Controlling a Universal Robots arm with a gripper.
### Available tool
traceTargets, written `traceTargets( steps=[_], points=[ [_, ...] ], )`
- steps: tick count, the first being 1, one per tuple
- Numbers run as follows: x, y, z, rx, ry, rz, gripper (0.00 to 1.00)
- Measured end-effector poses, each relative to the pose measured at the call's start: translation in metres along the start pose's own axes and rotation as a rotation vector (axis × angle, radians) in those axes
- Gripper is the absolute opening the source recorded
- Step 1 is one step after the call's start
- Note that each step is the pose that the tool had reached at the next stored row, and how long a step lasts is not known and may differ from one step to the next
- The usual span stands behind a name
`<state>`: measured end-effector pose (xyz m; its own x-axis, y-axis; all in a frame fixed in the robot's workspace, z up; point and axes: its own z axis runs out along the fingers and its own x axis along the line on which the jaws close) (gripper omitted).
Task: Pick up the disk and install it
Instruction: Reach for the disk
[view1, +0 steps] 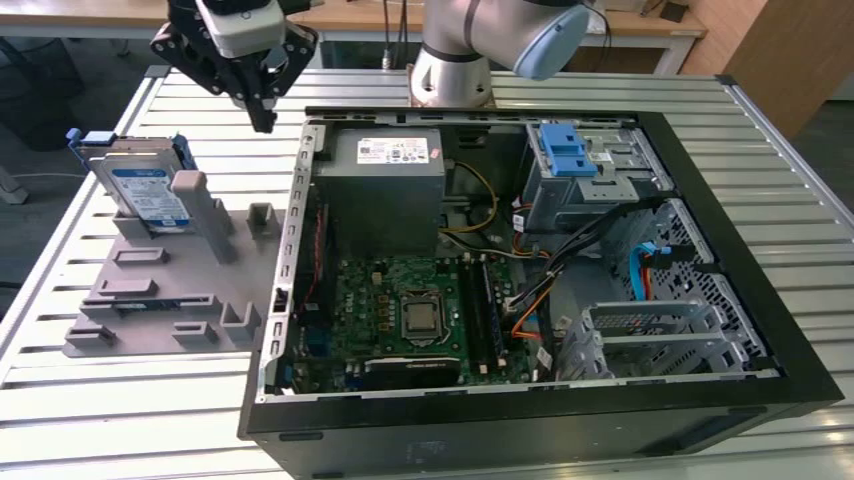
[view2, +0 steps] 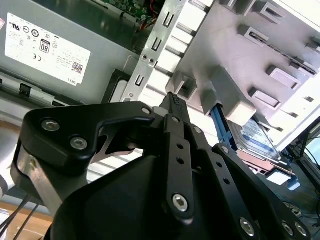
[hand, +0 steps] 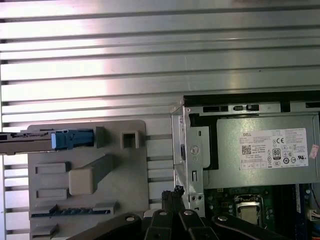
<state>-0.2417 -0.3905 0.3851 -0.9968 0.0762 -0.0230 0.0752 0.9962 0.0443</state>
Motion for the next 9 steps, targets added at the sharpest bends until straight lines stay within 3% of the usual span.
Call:
traceTargets(
  steps=[9],
  points=[
    [0.0132,0.0076,0.0007,0.0002,0.0004,0.0,0.11]
  ],
)
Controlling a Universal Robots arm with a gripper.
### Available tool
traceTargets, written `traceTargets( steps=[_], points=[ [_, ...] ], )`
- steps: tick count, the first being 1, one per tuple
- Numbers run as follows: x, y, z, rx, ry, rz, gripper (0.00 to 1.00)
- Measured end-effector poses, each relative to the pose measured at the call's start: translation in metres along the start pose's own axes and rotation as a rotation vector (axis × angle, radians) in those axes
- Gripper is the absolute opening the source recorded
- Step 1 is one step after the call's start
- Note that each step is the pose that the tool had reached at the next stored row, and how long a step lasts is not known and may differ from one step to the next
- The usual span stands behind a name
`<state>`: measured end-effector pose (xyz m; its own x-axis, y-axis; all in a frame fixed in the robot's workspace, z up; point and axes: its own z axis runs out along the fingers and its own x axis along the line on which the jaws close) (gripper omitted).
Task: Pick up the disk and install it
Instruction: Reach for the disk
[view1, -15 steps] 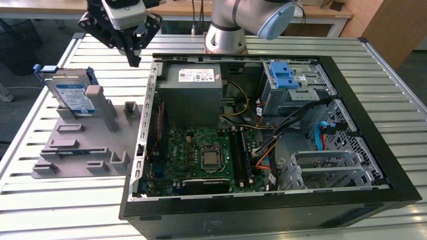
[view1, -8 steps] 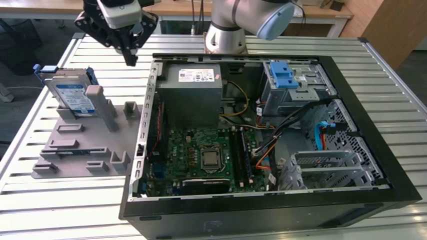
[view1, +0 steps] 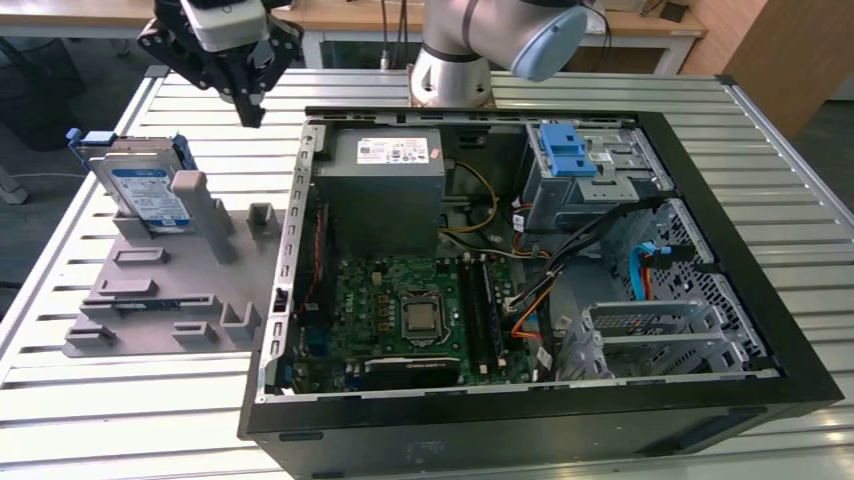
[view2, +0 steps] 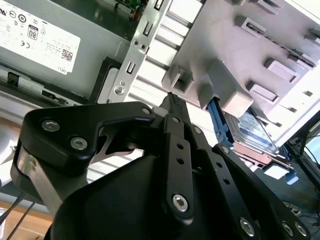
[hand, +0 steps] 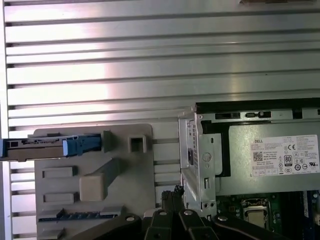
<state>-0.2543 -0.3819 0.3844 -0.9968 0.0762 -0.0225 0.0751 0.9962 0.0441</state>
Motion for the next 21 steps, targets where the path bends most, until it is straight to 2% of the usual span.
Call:
traceTargets(
  steps=[3,9,11,18,21],
  points=[
    [0.0069,0.0039,0.0004,0.0,0.0006,0.0,0.11],
    [0.0089,0.0056,0.0007,-0.0002,0.0005,0.0,0.11],
    [0.0147,0.0072,0.0008,-0.0001,0.0008,0.0,0.11],
    [0.0429,0.0112,0.0021,0.0,0.0015,0.0,0.11],
    [0.0455,0.0113,0.0023,0.0,0.0016,0.0,0.11]
  ],
)
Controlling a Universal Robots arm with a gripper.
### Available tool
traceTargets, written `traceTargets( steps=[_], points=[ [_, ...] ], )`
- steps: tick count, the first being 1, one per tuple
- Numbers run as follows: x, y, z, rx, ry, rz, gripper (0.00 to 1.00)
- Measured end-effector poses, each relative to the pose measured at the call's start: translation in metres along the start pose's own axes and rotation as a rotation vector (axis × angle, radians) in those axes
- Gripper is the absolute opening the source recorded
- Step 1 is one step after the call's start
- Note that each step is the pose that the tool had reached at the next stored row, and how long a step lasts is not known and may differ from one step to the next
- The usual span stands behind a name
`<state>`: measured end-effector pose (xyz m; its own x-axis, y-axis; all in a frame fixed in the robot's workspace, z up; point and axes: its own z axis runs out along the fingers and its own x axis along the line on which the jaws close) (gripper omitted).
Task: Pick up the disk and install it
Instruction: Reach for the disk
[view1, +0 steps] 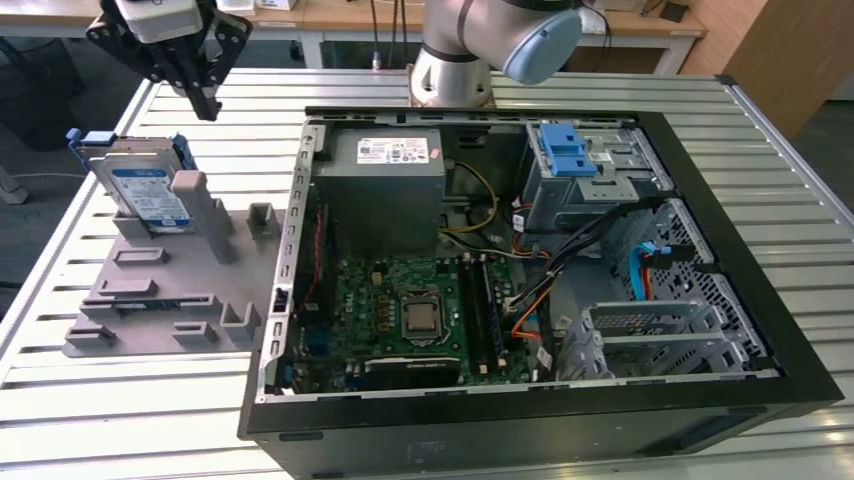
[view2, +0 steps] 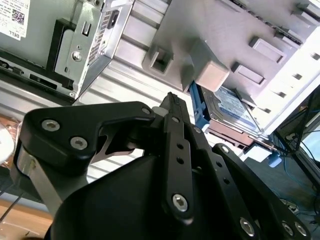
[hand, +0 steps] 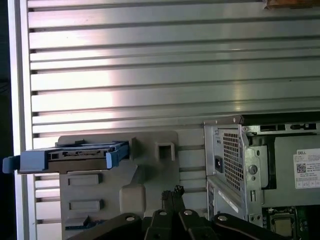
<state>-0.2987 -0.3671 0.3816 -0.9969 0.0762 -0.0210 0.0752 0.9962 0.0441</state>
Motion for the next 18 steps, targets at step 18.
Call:
traceTargets(
  steps=[18],
  points=[
    [0.0182,0.0024,0.0006,0.0,0.0005,0.0,0.11]
  ],
)
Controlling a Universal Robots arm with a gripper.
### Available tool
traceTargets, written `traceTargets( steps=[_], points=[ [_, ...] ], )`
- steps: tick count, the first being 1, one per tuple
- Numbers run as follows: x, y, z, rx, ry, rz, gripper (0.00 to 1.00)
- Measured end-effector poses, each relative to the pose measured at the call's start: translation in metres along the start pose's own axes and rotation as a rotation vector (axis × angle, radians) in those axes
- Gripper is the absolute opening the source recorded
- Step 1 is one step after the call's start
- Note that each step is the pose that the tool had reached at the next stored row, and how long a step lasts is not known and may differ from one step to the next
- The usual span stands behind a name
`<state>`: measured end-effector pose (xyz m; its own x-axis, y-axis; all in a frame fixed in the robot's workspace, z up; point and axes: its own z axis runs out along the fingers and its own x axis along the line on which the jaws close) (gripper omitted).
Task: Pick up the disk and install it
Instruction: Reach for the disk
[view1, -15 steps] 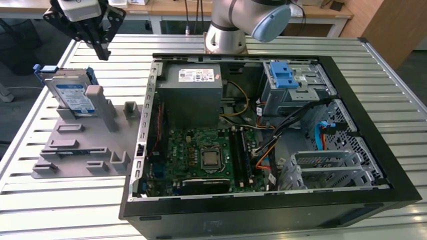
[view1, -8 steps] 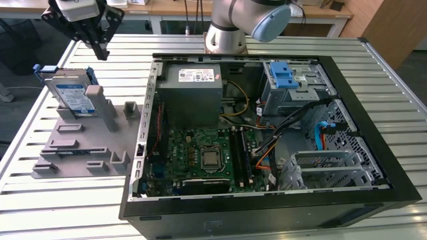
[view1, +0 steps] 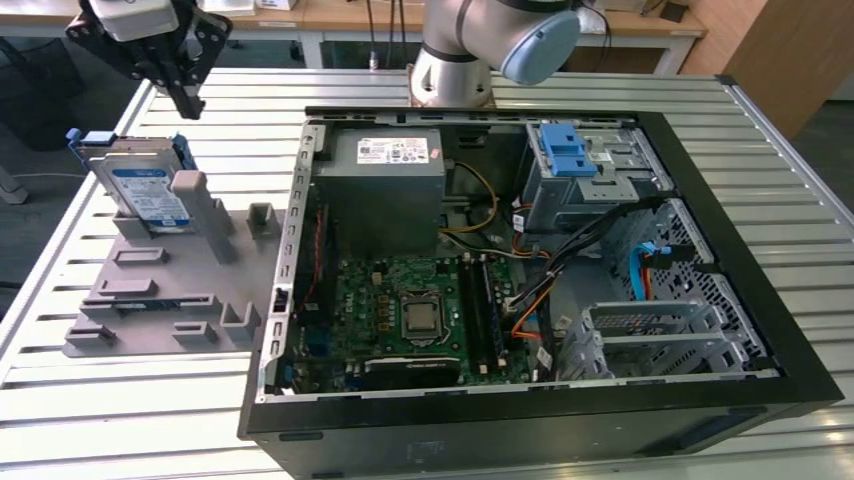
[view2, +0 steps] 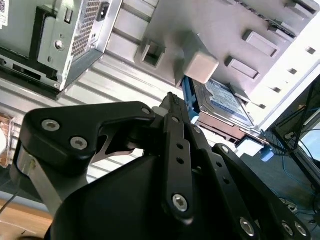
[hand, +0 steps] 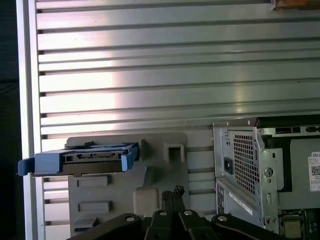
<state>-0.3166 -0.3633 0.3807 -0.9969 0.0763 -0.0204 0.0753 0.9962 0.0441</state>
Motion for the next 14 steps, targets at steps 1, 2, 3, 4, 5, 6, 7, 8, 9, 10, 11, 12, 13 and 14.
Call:
traceTargets(
  steps=[1,2,3,4,5,6,7,8,9,10,11,12,13,14],
  points=[
    [0.0034,0.0007,0.0,0.0001,0.0002,0.0,0.11],
    [0.0069,0.0015,0.0001,0.0001,0.0004,0.0,0.11],
    [0.0098,0.0025,0.0002,0.0001,0.0007,0.0,0.11],
    [0.0126,0.0036,0.0004,0.0001,0.0011,0.0,0.11],
    [0.0154,0.0049,0.0006,0.0001,0.0017,0.0,0.11],
    [0.0182,0.0061,0.0008,0.0003,0.0024,0.0,0.11],
    [0.0212,0.0069,0.0011,0.0003,0.003,0.0,0.11],
    [0.0245,0.0075,0.0013,0.0004,0.0035,0.0,0.11],
    [0.0284,0.0074,0.0016,0.0003,0.0038,0.0,0.11],
    [0.0326,0.0072,0.0019,0.0004,0.0044,0.0,0.11],
    [0.0355,0.0071,0.0021,0.0004,0.0048,0.0,0.11],
    [0.0368,0.007,0.0021,0.0004,0.0048,0.0,0.11],
    [0.0369,0.007,0.0021,0.0004,0.0049,0.0,0.11],
    [0.0369,0.007,0.0021,0.0004,0.005,0.0,0.11]
  ],
)
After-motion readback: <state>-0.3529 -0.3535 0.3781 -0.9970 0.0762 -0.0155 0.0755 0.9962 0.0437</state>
